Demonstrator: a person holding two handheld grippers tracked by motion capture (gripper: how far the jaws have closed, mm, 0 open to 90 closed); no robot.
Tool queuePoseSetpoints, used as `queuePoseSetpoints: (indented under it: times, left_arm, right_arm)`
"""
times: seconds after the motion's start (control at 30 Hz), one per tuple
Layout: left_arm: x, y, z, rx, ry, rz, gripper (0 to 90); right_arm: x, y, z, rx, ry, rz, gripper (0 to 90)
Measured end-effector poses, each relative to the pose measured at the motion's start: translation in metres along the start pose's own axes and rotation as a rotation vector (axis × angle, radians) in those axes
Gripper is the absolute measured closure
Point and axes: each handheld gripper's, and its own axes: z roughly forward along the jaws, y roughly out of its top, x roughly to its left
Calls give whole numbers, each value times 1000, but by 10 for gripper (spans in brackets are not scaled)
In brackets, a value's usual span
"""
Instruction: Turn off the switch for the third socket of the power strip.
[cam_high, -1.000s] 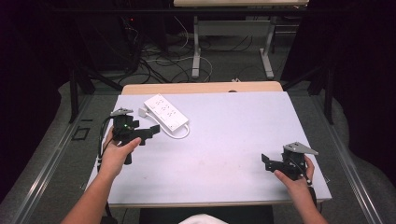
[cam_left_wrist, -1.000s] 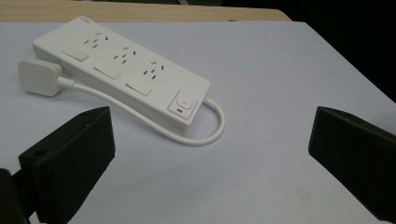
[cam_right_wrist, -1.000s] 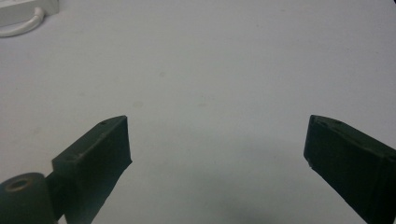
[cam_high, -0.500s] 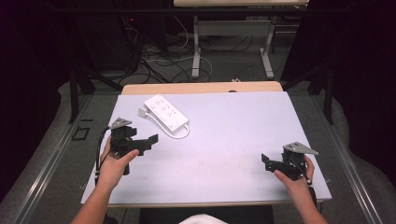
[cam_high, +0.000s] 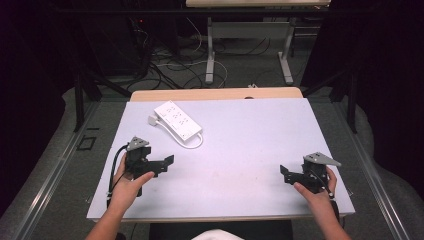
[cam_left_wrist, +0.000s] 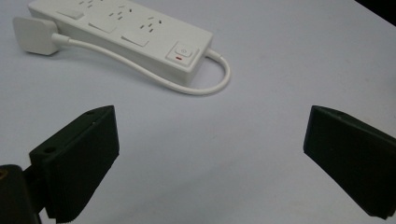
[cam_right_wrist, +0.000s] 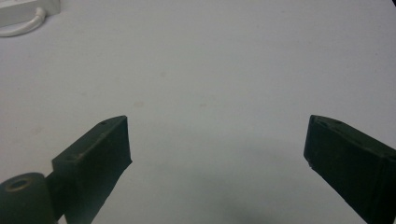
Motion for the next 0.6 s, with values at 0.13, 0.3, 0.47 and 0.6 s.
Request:
queuePoseSetpoints:
  times: [0.13, 0.3, 0.47, 0.6]
  left_arm:
    - [-1, -5, 1, -9, -6, 0, 36]
    - [0, -11, 3, -16, -18, -7, 36]
    - [2, -16, 4, -7, -15, -8, 36]
    - [4, -21, 6, -3, -20, -6, 36]
  right_arm:
    - [0, 0, 0, 1, 3, 2, 66]
    - [-1, 0, 0, -2, 2, -9, 66]
    - [0, 0, 0, 4, 2, 2, 66]
    - [-1, 0, 0, 4, -1, -3, 66]
